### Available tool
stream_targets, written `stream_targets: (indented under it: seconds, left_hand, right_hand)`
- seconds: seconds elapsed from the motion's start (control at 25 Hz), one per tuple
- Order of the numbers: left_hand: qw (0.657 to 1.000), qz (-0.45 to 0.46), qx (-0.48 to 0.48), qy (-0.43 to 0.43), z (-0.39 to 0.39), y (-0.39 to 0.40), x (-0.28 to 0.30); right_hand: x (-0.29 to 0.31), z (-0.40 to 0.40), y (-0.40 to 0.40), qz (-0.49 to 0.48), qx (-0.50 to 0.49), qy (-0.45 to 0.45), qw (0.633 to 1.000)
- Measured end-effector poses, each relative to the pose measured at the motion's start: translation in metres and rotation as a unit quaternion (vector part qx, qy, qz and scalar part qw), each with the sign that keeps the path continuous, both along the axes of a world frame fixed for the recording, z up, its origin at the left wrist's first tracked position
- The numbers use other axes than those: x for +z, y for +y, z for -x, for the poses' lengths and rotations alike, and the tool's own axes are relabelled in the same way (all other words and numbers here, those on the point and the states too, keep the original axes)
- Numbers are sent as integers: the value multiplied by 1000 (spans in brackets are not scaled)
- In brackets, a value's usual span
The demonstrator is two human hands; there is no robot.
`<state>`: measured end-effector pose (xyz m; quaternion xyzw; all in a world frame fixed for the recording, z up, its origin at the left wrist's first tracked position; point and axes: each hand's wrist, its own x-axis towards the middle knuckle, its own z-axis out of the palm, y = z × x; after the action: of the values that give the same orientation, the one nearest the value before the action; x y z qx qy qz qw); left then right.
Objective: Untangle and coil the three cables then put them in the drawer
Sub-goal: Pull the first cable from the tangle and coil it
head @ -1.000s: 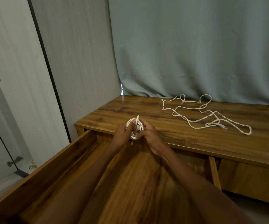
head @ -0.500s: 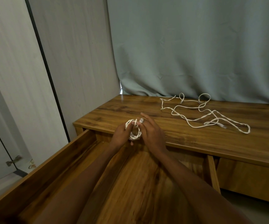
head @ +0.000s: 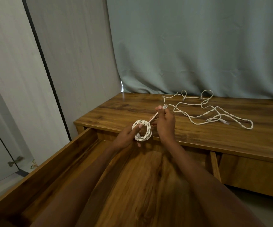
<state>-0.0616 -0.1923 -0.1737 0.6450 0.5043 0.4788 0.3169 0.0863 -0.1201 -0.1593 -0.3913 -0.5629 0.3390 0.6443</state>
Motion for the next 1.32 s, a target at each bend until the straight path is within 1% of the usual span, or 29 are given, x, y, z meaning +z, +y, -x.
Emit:
stream_targets:
  seconds: [0.08,0.2,0.28,0.4,0.52,0.64,0.8,0.88,0.96,1.04,1.08,1.12,1.16,1.2,1.28,1.32]
  left_hand:
    - [1000,-4,-11,18,-1,1,-1]
    - [999,-17,18,38,3,5,-4]
    - [994,-47,40,91,4,7,-5]
    - [973,-107,63,193,7,9,-4]
    - [961,-133,34,238,10,6,-2]
    - [947,-152,33,281,11,2,-5]
    - [905,-237,27,353,13,3,-14]
    - [893,-261,13,368,16,6,-19]
    - [897,-252,21,361,19,8,-22]
    - [911,-225,51,342,23,9,-21]
    - [915,-216,69,333,25,10,-19]
    - [917,-212,84,327,27,10,-17]
    - [918,-211,95,322,29,10,-15]
    - [919,-209,102,318,29,10,-14]
    - [919,-203,108,319,31,10,-15]
    - [919,-199,109,322,33,11,-15]
  right_hand:
    - [-1,-3,4,40,18,14,999]
    - [0,-4,3,65,50,20,996]
    - [-1,-3,3,87,58,18,994]
    - [-4,-2,5,138,75,50,986]
    - [-2,-2,2,172,97,52,979]
    - [-2,-3,1,139,91,4,986]
    - [-9,-2,1,96,87,-46,991]
    - [-14,0,2,89,71,-68,991]
    - [-15,0,0,92,62,-53,992]
    - [-13,-2,-1,88,84,-14,993]
    - [-12,-3,-3,76,101,-9,992]
    - [-11,-2,-6,57,116,-26,991]
    - [-13,-1,-6,29,123,-68,990]
    - [-15,0,-6,-3,126,-130,983]
    - [-18,2,-7,-49,134,-257,956]
    - [-19,2,-7,-56,139,-311,939]
